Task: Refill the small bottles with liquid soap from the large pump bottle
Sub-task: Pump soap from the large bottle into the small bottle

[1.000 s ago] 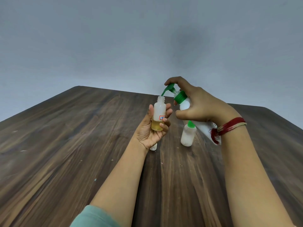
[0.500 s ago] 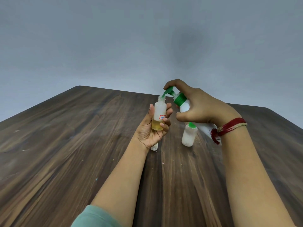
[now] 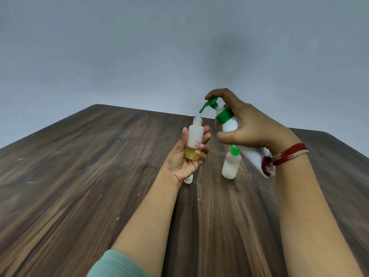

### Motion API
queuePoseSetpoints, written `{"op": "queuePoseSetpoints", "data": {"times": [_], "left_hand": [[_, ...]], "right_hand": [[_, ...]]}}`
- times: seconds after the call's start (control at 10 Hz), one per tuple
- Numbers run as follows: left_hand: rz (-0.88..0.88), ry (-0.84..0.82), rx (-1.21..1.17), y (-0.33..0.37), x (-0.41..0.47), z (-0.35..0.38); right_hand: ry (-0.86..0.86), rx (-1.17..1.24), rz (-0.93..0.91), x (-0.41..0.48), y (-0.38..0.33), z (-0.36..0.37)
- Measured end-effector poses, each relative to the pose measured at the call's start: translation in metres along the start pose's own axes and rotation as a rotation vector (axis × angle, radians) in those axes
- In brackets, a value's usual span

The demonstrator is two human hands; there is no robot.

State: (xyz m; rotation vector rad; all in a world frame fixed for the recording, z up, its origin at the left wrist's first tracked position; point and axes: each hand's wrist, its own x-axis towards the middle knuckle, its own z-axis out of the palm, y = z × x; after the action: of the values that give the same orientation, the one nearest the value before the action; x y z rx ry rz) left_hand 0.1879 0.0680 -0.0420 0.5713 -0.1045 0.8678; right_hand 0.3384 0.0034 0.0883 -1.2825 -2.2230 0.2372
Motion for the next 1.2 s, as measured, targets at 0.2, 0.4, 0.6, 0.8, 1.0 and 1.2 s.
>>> {"op": "queuePoseSetpoints", "data": {"times": [0.2,0.4,0.6,0.8,1.0,1.2], "left_hand": [[0.003,0.002,-0.003,0.0002,0.0001,-0.0001],[0.005,0.005,0.008,0.0003,0.0006,-0.0001],[0.002,-0.013,0.012,0.0005,0.0010,-0.0009],[0.001,-0.016,0.022,0.0001,0.0011,-0.0008],[0.004,-0.012,0.022,0.0003,0.0006,0.0002],[0.003,-0.013,0.019,0.0005,0.0008,0.0001]], "right_hand": [[-0.049,-0.071,0.013,0.0025,-0.0025,0.0055],[-0.054,-0.090,-0.003,0.0028,-0.0039,0.0079],[-0.048,-0.105,0.010,0.0033,-0.0021,0.0079],[-0.050,-0.088,0.007,0.0034,-0.0017,0.0075],[-0.048,-0.072,0.001,0.0030,-0.0017,0.0078],[-0.041,-0.080,-0.028,0.0025,-0.0034,0.0084]]}}
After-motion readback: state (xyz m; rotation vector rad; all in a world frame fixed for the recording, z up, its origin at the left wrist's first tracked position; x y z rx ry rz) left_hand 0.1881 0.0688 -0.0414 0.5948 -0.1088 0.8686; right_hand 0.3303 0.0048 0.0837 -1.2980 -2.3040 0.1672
